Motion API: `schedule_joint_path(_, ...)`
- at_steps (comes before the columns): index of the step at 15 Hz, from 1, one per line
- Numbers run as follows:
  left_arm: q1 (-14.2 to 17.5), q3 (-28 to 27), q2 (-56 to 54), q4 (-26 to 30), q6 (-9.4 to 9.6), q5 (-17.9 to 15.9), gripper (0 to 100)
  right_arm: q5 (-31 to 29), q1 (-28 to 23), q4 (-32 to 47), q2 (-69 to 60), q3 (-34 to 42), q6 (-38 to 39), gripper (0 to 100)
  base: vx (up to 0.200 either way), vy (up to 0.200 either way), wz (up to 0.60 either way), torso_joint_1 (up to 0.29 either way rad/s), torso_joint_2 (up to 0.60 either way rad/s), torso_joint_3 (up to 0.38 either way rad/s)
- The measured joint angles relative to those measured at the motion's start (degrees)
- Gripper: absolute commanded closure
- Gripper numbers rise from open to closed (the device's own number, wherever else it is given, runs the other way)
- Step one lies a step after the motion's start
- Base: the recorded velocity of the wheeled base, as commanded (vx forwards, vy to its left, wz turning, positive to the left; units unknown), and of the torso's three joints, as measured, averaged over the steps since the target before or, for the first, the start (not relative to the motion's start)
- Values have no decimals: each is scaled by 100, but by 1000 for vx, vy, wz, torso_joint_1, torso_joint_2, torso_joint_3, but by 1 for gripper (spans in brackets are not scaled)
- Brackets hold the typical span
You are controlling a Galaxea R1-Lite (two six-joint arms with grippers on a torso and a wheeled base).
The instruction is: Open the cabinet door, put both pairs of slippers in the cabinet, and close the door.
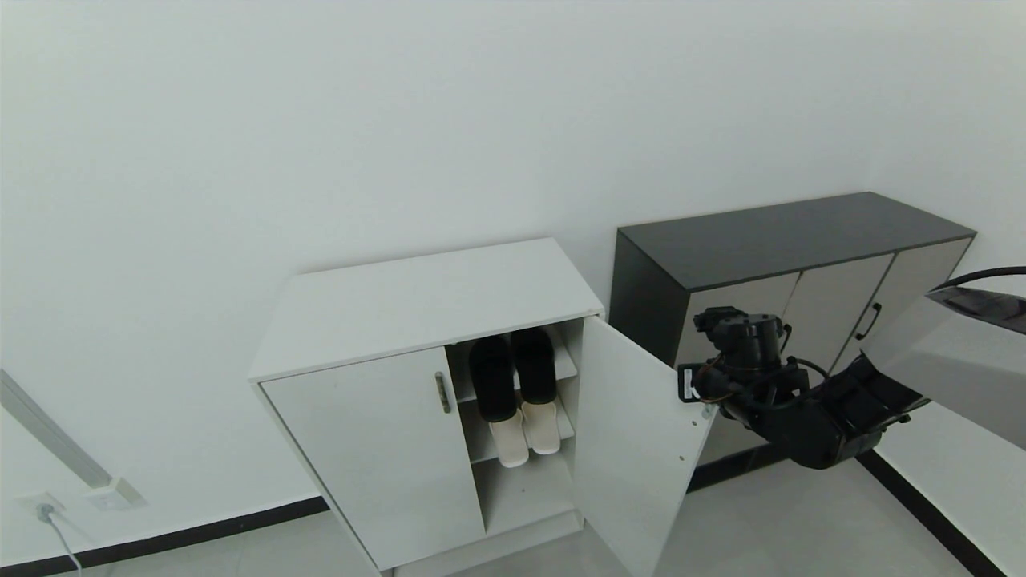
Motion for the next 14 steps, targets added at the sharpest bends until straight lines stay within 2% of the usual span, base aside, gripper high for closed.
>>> schedule_joint_path(5,0,0,0,2,-2,-2,100,-18,178,-6,-16,100,0,100,0,0,0,0,0,0)
schedule_joint_path(11,0,-1,0,0,0,0,100,-35,1229,-6,-779,808,7,100,0,0,0,0,0,0)
schedule_joint_path(14,0,-1,0,0,0,0,100,-22,1499,-263,-1111,1101,-41,100,0,0,0,0,0,0)
